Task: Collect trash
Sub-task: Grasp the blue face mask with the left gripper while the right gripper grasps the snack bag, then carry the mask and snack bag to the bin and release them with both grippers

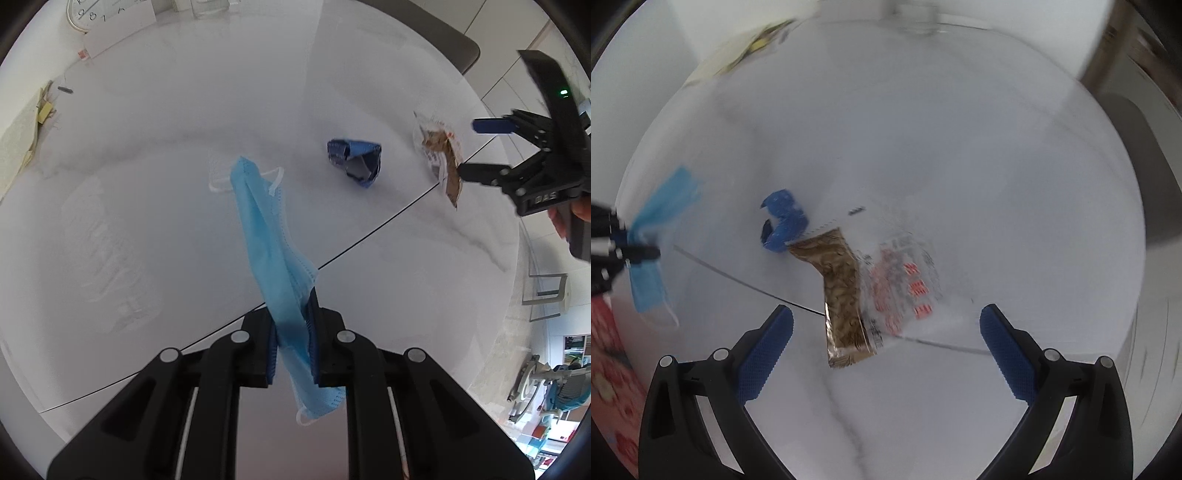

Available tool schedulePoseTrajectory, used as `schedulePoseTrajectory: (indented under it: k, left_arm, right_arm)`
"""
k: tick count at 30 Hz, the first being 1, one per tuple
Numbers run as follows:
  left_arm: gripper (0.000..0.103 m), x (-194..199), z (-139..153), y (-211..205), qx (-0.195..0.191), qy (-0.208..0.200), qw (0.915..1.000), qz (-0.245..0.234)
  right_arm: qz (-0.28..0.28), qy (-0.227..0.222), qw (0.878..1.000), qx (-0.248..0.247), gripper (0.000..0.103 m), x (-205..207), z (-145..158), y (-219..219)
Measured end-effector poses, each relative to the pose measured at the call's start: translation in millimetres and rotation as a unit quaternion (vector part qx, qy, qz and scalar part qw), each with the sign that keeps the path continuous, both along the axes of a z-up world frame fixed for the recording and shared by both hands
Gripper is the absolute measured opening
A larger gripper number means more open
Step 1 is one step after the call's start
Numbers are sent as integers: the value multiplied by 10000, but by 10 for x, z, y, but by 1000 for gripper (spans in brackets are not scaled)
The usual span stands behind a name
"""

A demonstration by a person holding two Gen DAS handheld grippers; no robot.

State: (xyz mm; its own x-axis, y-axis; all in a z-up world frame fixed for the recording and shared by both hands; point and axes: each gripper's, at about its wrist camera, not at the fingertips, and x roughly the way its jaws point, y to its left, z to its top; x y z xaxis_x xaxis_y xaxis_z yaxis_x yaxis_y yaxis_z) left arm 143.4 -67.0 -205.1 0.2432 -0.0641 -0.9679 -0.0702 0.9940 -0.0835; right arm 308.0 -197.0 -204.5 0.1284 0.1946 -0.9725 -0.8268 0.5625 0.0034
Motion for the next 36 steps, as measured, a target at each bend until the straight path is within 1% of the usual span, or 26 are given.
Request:
schedulePoseTrajectory:
  k: [3, 7, 9, 10, 12, 14, 16, 17, 19, 22, 23, 24, 25, 26, 28, 30, 31, 32, 33, 34, 35, 36]
  left_arm:
    - [13, 42, 88, -3, -79, -68, 9999, 62]
    - [13, 118, 140, -9, -31, -162, 9999, -16]
    - [13, 149, 120, -17, -48, -126, 9999, -37]
    - [13, 96, 118, -9, -60, -115, 9999, -34]
    - [13, 98, 114, 24, -88, -96, 9999, -30]
    - [13, 120, 127, 66, -118, -113, 9999, -41]
    - [13, 109, 158, 74, -160, -165, 9997, -74]
    - [13, 106, 182, 70, -173, -197, 9996, -120]
    - [13, 92, 243, 50, -203, -270, 9990, -290]
    - [13, -2, 362, 17, -315, -390, 9971, -574]
    - [13, -24, 408, -15, -375, -428, 9957, -725]
    - [13, -50, 449, -42, -424, -463, 9943, -862]
    - [13, -99, 494, -91, -484, -522, 9918, -1064]
    - [13, -137, 526, -119, -516, -563, 9897, -1212]
    - [13, -259, 593, -220, -581, -665, 9824, -1648]
    - [13, -366, 628, -314, -645, -726, 9748, -2008]
    - [13, -457, 653, -385, -711, -742, 9683, -2278]
    - [13, -519, 668, -426, -747, -744, 9639, -2443]
    - [13, -606, 696, -489, -798, -745, 9575, -2668]
    - [13, -697, 722, -554, -850, -743, 9506, -2891]
    - [13, -778, 714, -616, -896, -733, 9447, -3067]
    - [13, -857, 720, -674, -947, -712, 9385, -3243]
  right_arm:
    - [450, -43, 9988, -169, 100, 53, -68, 155]
    - [594, 210, 9980, -83, 99, 168, -151, 273]
    - [540, 352, 9979, -119, 83, 225, -205, 303]
    - [464, 466, 9978, -125, 76, 277, -227, 297]
    - [267, 467, 9985, 19, 71, 288, -196, 279]
    - [16, 437, 9990, 103, 64, 252, -137, 232]
    - [-288, 402, 9986, 199, 62, 180, -67, 150]
    - [-525, 359, 9975, 311, 62, 104, 7, 93]
    - [-858, 321, 9946, 494, 62, -47, 122, 6]
    - [-1483, 157, 9857, 783, 62, -349, 368, -149]
    - [-1775, 1, 9798, 920, 62, -554, 477, -233]
    - [-1945, -41, 9759, 987, 62, -689, 525, -301]
    - [-2252, -88, 9681, 1090, 62, -909, 610, -385]
    - [-2464, -126, 9623, 1146, 62, -1033, 664, -465]
    - [-2954, -209, 9470, 1244, 62, -1320, 757, -646]
    - [-3536, -315, 9257, 1308, 62, -1752, 811, -764]
    - [-3776, -342, 9159, 1319, 62, -1956, 809, -804]
    - [-4070, -364, 9032, 1314, 62, -2186, 814, -861]
    - [-4361, -392, 8894, 1311, 62, -2434, 825, -898]
    - [-4620, -414, 8762, 1312, 62, -2612, 828, -1041]
    - [-4781, -425, 8675, 1309, 62, -2743, 834, -1070]
    - [-5033, -436, 8531, 1305, 62, -2968, 839, -1112]
